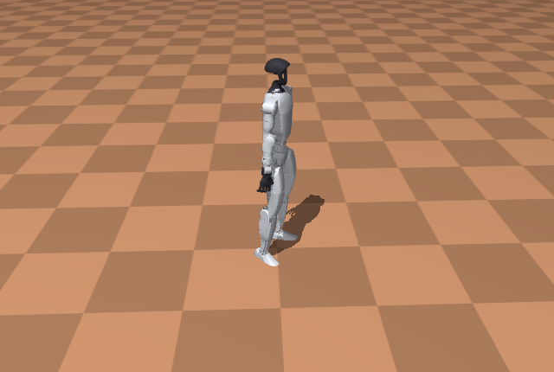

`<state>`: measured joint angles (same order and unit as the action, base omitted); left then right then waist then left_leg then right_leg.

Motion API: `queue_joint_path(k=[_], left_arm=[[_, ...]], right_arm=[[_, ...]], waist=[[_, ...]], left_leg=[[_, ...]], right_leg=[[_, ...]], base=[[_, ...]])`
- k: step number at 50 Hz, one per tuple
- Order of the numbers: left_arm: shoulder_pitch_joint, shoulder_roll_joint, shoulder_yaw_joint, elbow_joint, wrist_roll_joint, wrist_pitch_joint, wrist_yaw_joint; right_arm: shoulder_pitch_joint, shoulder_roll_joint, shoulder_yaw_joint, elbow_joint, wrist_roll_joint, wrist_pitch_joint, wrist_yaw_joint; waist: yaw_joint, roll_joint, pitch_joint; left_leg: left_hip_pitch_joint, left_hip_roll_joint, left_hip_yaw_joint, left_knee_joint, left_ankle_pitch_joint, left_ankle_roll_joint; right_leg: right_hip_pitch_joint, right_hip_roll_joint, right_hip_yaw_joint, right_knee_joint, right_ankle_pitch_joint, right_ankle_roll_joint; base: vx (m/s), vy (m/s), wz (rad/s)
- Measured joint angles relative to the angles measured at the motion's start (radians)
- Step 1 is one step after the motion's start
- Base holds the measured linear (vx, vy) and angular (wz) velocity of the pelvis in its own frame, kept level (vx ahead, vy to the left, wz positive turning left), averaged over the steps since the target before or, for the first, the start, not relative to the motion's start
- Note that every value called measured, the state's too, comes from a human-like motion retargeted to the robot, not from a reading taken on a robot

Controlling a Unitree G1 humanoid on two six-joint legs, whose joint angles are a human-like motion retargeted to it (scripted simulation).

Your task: Upper body actions

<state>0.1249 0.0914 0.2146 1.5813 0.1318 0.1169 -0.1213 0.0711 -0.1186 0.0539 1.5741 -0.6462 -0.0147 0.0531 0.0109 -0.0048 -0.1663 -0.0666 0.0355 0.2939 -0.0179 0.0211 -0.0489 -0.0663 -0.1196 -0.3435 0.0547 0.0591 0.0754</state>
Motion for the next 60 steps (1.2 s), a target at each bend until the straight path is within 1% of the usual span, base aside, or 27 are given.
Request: queue_joint_path(k=[3,6,8,10,13,15,17,18,20,22,24,25,27,30,32,35,37,39,43,45,50,54,57,60], left_arm=[[-0.005,-0.005,0.009,-0.001,0.001,0.000,0.000],[-0.013,-0.008,0.020,0.002,0.000,0.000,-0.001],[-0.016,-0.012,0.027,0.003,-0.002,0.000,-0.003],[-0.019,-0.014,0.032,0.004,-0.005,0.001,-0.006],[-0.009,-0.012,0.032,0.007,-0.011,-0.002,-0.006],[-0.002,-0.010,0.032,0.010,-0.010,-0.001,-0.007],[0.001,-0.010,0.037,0.012,-0.002,0.005,-0.010],[0.002,-0.009,0.038,0.012,0.003,0.010,-0.012],[0.012,-0.008,0.044,0.008,0.013,0.013,-0.014],[0.019,-0.007,0.045,0.003,0.022,0.008,-0.011],[0.021,-0.004,0.038,0.004,0.029,0.004,-0.009],[0.020,-0.003,0.034,0.006,0.032,0.003,-0.009],[0.014,-0.001,0.042,0.013,0.035,0.008,-0.019],[0.012,-0.003,0.049,0.018,0.034,0.012,-0.022],[0.007,0.001,0.040,0.021,0.032,0.011,-0.021],[0.002,0.015,0.029,0.022,0.041,0.011,-0.019],[0.000,0.024,0.028,0.021,0.051,0.013,-0.018],[0.000,0.027,0.030,0.021,0.057,0.013,-0.015],[0.002,0.025,0.043,0.022,0.046,-0.002,0.003],[0.006,0.020,0.054,0.023,0.037,-0.011,0.009],[0.005,0.014,0.080,0.036,0.008,-0.012,-0.003],[0.001,0.009,0.092,0.039,-0.011,-0.008,-0.008],[-0.001,0.007,0.091,0.035,0.000,-0.007,-0.008],[-0.003,0.004,0.085,0.030,0.019,-0.004,-0.008]], right_arm=[[0.015,0.015,-0.003,-0.089,0.028,-0.037,-0.046],[0.039,0.041,-0.003,-0.267,0.127,-0.119,-0.082],[0.063,0.068,0.006,-0.445,0.241,-0.198,-0.090],[0.083,0.098,0.027,-0.674,0.388,-0.299,-0.095],[0.056,0.102,0.089,-1.028,0.575,-0.389,-0.155],[0.004,0.079,0.125,-1.250,0.654,-0.408,-0.196],[-0.075,0.041,0.148,-1.458,0.737,-0.385,-0.211],[-0.124,0.019,0.151,-1.556,0.778,-0.378,-0.213],[-0.241,-0.030,0.132,-1.723,0.814,-0.395,-0.230],[-0.375,-0.086,0.082,-1.847,0.773,-0.417,-0.285],[-0.507,-0.134,0.029,-1.926,0.677,-0.421,-0.391],[-0.571,-0.153,0.007,-1.954,0.619,-0.416,-0.452],[-0.716,-0.180,-0.013,-1.964,0.522,-0.379,-0.601],[-0.915,-0.198,-0.024,-1.901,0.479,-0.371,-0.686],[-1.038,-0.197,-0.022,-1.812,0.502,-0.349,-0.671],[-1.168,-0.204,-0.022,-1.679,0.559,-0.303,-0.584],[-1.210,-0.216,-0.017,-1.609,0.596,-0.278,-0.538],[-1.229,-0.229,-0.011,-1.569,0.645,-0.270,-0.510],[-1.223,-0.258,-0.010,-1.579,0.730,-0.313,-0.489],[-1.199,-0.263,-0.019,-1.620,0.708,-0.322,-0.501],[-1.080,-0.259,-0.060,-1.783,0.591,-0.305,-0.523],[-0.953,-0.253,-0.077,-1.890,0.563,-0.354,-0.527],[-0.853,-0.242,-0.079,-1.939,0.543,-0.374,-0.472],[-0.746,-0.228,-0.086,-1.971,0.522,-0.388,-0.371]], waist=[[-0.001,0.007,0.007],[-0.011,0.012,0.013],[-0.018,0.016,0.019],[-0.025,0.017,0.023],[-0.035,0.019,0.010],[-0.040,0.023,-0.006],[-0.040,0.027,-0.021],[-0.038,0.027,-0.028],[-0.032,0.023,-0.041],[-0.026,0.019,-0.050],[-0.021,0.018,-0.057],[-0.018,0.018,-0.060],[-0.021,0.016,-0.067],[-0.019,0.014,-0.073],[-0.011,0.009,-0.073],[0.007,-0.003,-0.075],[0.019,-0.009,-0.080],[0.028,-0.012,-0.082],[0.019,-0.007,-0.081],[0.001,0.000,-0.085],[-0.041,0.009,-0.087],[-0.047,0.012,-0.077],[-0.046,0.016,-0.070],[-0.044,0.018,-0.064]], left_leg=[[0.002,0.007,0.002,0.000,-0.001,-0.002],[0.001,0.008,0.001,0.000,-0.001,-0.002],[0.002,0.011,0.000,0.002,-0.002,-0.005],[0.002,0.016,0.000,0.006,-0.002,-0.012],[-0.003,0.021,0.005,0.010,-0.003,-0.016],[-0.008,0.021,0.010,0.008,-0.003,-0.013],[-0.012,0.024,0.018,0.007,-0.004,-0.013],[-0.015,0.026,0.022,0.008,-0.004,-0.015],[-0.020,0.032,0.032,0.012,-0.002,-0.019],[-0.026,0.035,0.042,0.015,0.001,-0.019],[-0.028,0.036,0.045,0.016,0.002,-0.018],[-0.029,0.036,0.045,0.017,0.001,-0.018],[-0.031,0.036,0.042,0.018,0.000,-0.021],[-0.032,0.038,0.036,0.022,-0.001,-0.028],[-0.033,0.038,0.031,0.025,-0.001,-0.032],[-0.034,0.036,0.029,0.026,0.000,-0.031],[-0.035,0.030,0.030,0.020,0.002,-0.021],[-0.034,0.025,0.027,0.016,0.004,-0.013],[-0.040,0.023,0.010,0.016,0.006,-0.006],[-0.044,0.022,-0.003,0.016,0.004,-0.003],[-0.040,0.010,-0.036,0.008,-0.002,0.003],[-0.033,0.010,-0.032,0.006,-0.004,0.003],[-0.031,0.014,-0.022,0.007,-0.003,0.000],[-0.030,0.020,-0.011,0.008,-0.001,-0.004]], right_leg=[[-0.001,-0.003,0.004,0.005,-0.001,0.008],[-0.002,-0.004,0.004,0.007,-0.002,0.009],[-0.001,-0.006,0.004,0.008,-0.002,0.010],[-0.001,-0.010,0.005,0.009,-0.002,0.011],[-0.006,-0.011,0.010,0.011,-0.001,0.012],[-0.015,-0.009,0.015,0.012,0.000,0.012],[-0.023,-0.007,0.022,0.012,0.002,0.012],[-0.027,-0.007,0.026,0.013,0.003,0.013],[-0.031,-0.008,0.038,0.011,0.005,0.014],[-0.034,-0.007,0.049,0.011,0.006,0.014],[-0.035,-0.007,0.053,0.011,0.006,0.014],[-0.035,-0.008,0.053,0.012,0.006,0.015],[-0.039,-0.012,0.051,0.014,0.005,0.016],[-0.038,-0.019,0.047,0.014,0.005,0.018],[-0.037,-0.024,0.043,0.015,0.005,0.019],[-0.035,-0.026,0.042,0.015,0.004,0.020],[-0.033,-0.020,0.041,0.013,0.003,0.019],[-0.027,-0.014,0.039,0.009,0.002,0.019],[-0.018,-0.008,0.026,0.006,-0.002,0.021],[-0.017,-0.006,0.014,0.006,-0.005,0.022],[-0.016,-0.008,-0.020,0.009,-0.011,0.023],[-0.016,-0.008,-0.018,0.011,-0.009,0.022],[-0.019,-0.008,-0.007,0.012,-0.006,0.022],[-0.022,-0.009,0.005,0.012,-0.003,0.021]], base=[[0.00,0.00,0.00],[0.00,0.00,0.00],[0.00,0.00,0.00],[0.00,0.00,0.00],[0.01,0.05,-0.07],[0.02,0.08,-0.15],[0.02,0.08,-0.20],[0.02,0.06,-0.23],[0.03,0.04,-0.27],[0.04,0.05,-0.25],[0.03,0.07,-0.09],[0.02,0.06,0.02],[0.00,0.00,0.00],[0.00,0.00,0.00],[0.00,0.00,0.00],[0.01,-0.04,0.01],[0.04,-0.07,0.01],[0.03,-0.06,0.07],[0.00,-0.01,0.17],[0.00,0.01,0.33],[0.00,0.01,0.33],[0.00,0.00,0.00],[-0.01,0.01,-0.12],[-0.02,0.02,-0.19]])
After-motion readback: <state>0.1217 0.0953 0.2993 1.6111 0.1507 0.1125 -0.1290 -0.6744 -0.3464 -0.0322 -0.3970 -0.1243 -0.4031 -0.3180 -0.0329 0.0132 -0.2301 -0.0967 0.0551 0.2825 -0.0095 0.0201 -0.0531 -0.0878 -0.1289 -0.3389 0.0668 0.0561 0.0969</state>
